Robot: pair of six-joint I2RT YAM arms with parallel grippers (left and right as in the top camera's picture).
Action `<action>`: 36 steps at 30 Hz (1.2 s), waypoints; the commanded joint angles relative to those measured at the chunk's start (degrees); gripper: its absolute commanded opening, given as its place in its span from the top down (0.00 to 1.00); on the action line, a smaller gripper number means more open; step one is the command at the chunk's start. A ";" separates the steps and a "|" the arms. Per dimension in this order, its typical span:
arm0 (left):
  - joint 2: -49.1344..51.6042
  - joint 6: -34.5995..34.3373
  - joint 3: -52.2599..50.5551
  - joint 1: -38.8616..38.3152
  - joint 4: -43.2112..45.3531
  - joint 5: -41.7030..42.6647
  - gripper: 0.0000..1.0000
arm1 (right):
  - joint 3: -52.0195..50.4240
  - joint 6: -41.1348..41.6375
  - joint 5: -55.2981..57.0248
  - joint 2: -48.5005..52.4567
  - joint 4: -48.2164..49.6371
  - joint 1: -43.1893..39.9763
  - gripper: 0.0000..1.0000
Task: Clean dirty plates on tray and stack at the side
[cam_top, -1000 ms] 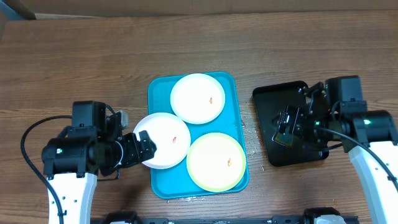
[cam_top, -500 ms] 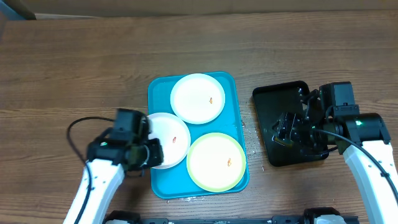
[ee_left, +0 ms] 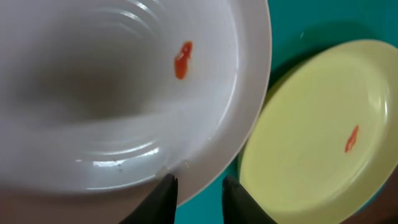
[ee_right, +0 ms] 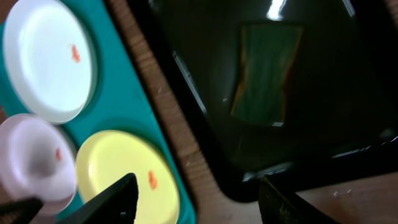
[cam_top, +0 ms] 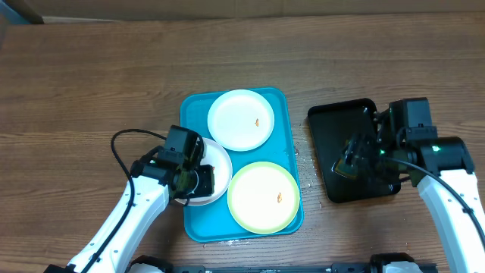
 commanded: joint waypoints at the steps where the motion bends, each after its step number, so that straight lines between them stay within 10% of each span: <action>1: 0.07 3.10 2.60 -0.46 -2.51 5.64 0.70 | -2.45 4.92 8.13 3.21 2.69 0.31 0.39; 17: -8.22 9.31 19.85 -0.46 -17.59 12.70 0.48 | -8.37 8.00 15.41 25.83 20.90 0.24 0.63; 23: -17.77 9.75 19.82 -0.46 -19.50 10.67 0.46 | -8.76 5.40 14.62 30.01 21.75 0.22 0.96; 30: -24.48 9.68 19.78 -0.46 -20.20 9.62 0.22 | -3.91 -0.70 13.92 23.87 17.55 0.15 0.89; 36: -22.88 9.64 18.40 -0.46 -20.70 9.86 0.22 | -3.89 -0.61 9.16 21.24 13.33 0.17 0.73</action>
